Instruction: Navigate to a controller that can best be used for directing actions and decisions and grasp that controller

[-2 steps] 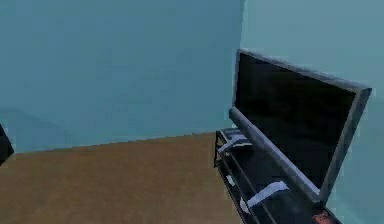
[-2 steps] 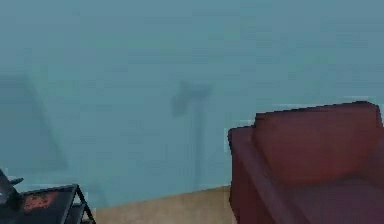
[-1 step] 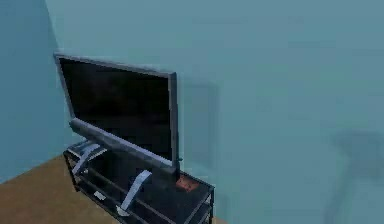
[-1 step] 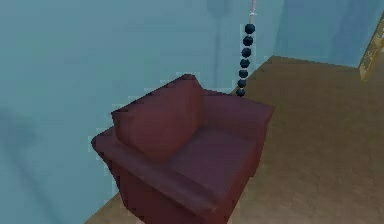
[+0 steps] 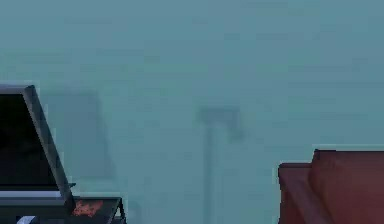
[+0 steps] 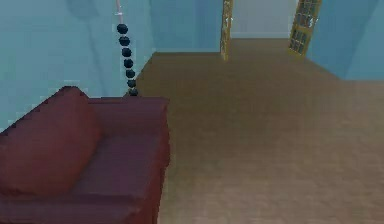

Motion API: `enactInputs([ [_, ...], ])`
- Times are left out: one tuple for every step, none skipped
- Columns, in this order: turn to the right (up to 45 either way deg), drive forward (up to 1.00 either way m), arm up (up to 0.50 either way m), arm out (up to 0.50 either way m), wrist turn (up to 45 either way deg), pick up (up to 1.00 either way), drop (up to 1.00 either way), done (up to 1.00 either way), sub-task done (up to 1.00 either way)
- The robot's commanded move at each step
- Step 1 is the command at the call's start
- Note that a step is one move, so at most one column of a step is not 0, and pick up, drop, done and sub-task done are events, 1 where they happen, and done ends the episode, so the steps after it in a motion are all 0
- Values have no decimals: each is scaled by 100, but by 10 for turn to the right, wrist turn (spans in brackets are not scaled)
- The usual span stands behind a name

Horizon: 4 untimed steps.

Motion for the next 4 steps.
enactInputs([
  [0, 70, 0, 0, 0, 0, 0, 0, 0],
  [-450, 0, 0, 0, 0, 0, 0, 0, 0],
  [-450, 0, 0, 0, 0, 0, 0, 0, 0],
  [-450, 0, 0, 0, 0, 0, 0, 0, 0],
])
